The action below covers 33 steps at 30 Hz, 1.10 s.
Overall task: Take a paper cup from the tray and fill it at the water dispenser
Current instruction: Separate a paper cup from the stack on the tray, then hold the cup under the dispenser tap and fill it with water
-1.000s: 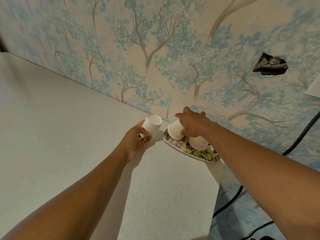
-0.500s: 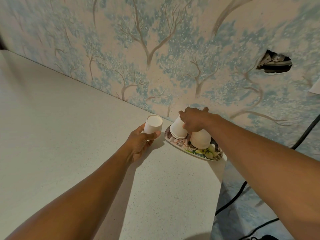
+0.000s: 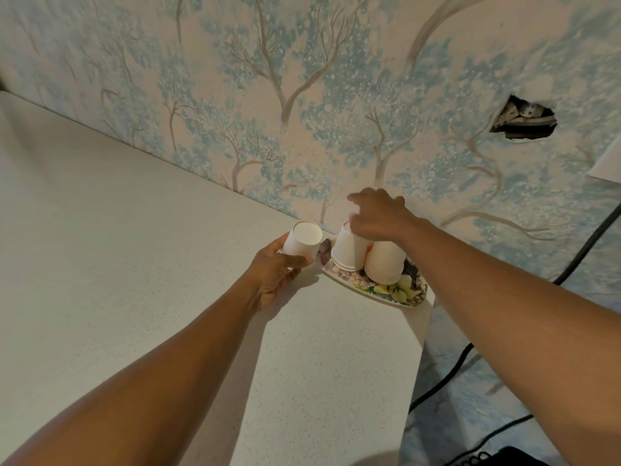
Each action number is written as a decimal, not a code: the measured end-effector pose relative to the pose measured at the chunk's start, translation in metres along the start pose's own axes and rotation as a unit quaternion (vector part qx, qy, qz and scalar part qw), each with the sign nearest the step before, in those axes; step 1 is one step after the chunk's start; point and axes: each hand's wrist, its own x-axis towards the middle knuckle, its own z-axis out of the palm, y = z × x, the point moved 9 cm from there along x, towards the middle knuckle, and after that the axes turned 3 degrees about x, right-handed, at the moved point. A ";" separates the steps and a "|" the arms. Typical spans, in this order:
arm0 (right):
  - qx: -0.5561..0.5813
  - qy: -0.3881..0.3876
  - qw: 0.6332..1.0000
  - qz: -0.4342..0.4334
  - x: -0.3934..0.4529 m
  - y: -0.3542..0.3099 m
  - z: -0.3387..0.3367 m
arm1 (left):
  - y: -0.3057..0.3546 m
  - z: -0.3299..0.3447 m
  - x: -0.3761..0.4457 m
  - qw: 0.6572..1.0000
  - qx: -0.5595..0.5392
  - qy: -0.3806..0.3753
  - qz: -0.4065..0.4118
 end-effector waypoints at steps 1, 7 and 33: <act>0.061 0.047 0.997 -0.004 -0.004 0.000 -0.010 | 0.000 0.001 -0.002 1.000 0.002 0.004 -0.001; 0.255 0.090 0.960 0.071 -0.034 -0.001 -0.020 | 0.001 0.018 -0.022 1.000 0.001 0.021 -0.018; 0.560 -0.089 0.784 0.252 -0.375 0.005 0.063 | -0.035 0.159 -0.280 0.933 0.313 -0.110 0.142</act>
